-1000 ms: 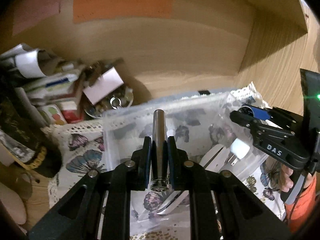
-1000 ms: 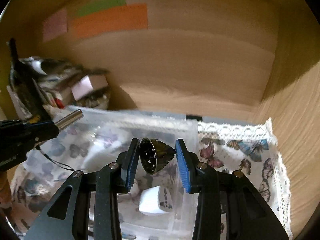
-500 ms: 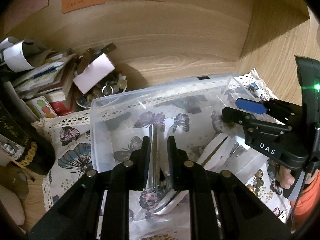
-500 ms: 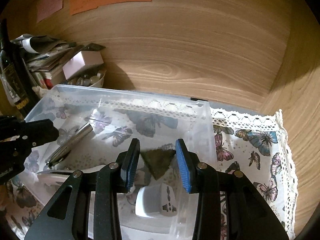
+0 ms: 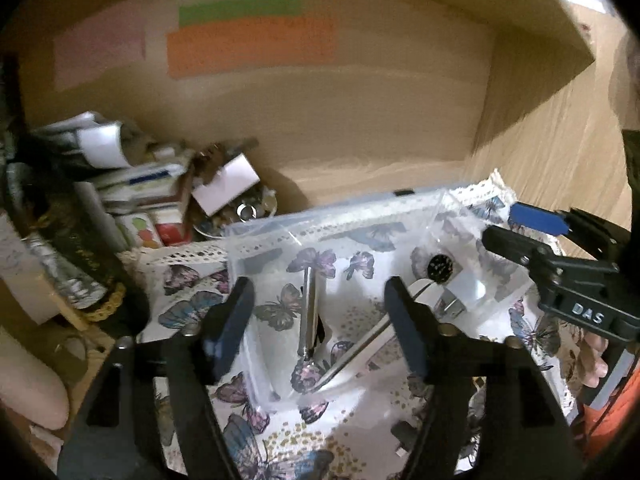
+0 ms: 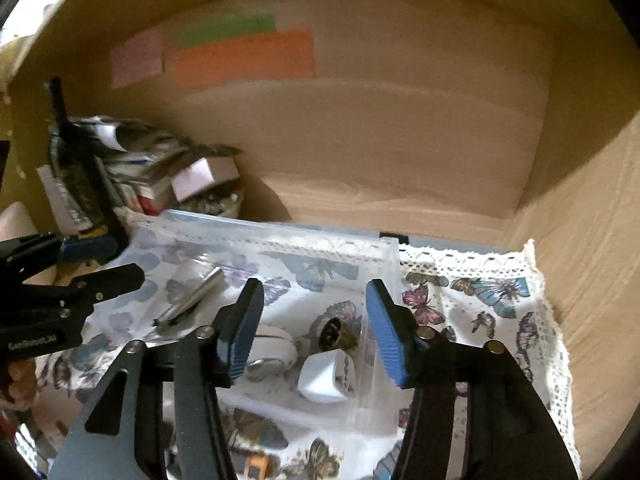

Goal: Organize rigid objects
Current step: 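Withdraw both grippers from the box back over the table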

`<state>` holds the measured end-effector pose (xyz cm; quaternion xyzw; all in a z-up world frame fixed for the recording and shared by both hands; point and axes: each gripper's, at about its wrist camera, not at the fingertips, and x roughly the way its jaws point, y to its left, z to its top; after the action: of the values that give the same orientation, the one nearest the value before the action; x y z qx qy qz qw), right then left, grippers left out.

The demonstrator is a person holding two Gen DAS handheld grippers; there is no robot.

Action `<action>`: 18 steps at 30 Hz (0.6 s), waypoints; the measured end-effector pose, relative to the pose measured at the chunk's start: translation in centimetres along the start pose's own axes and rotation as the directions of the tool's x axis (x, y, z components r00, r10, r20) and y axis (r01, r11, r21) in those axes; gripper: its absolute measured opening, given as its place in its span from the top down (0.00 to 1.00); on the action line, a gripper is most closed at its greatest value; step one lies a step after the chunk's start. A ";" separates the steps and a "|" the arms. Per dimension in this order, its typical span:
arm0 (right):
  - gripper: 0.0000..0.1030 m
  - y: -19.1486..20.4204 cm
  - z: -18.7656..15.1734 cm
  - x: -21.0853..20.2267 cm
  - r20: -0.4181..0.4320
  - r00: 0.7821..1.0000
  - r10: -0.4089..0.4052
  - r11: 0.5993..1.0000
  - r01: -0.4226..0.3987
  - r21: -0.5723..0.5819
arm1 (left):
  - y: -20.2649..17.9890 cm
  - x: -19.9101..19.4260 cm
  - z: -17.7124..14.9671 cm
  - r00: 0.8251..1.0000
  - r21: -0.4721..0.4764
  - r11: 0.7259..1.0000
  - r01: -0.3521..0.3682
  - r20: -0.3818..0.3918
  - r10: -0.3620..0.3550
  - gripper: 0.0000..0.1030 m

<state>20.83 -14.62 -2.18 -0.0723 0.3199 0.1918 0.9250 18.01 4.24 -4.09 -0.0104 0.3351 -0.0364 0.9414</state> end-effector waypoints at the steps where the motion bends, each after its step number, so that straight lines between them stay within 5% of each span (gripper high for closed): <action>1: 0.46 0.1 -0.2 -0.8 0.012 1.000 0.001 1.000 -0.001 -0.004 | -0.1 -0.5 -0.2 1.000 0.005 1.000 -0.007 0.009 0.007 0.30; 5: 0.39 0.5 -1.7 -3.2 0.039 0.999 0.014 1.000 -0.014 -0.008 | -0.5 -2.3 -1.6 1.000 0.021 1.000 -0.007 0.020 0.007 0.15; 18: 0.39 1.5 -10.1 -3.5 -0.103 0.993 0.052 0.999 -0.051 0.020 | -2.4 -0.5 -9.3 0.984 0.056 0.998 0.029 -0.176 -0.019 0.13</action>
<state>12.00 -16.89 -7.95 -0.0661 0.3710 0.2090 0.9024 11.63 1.88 -10.87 0.0161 0.4156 -0.0580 0.9076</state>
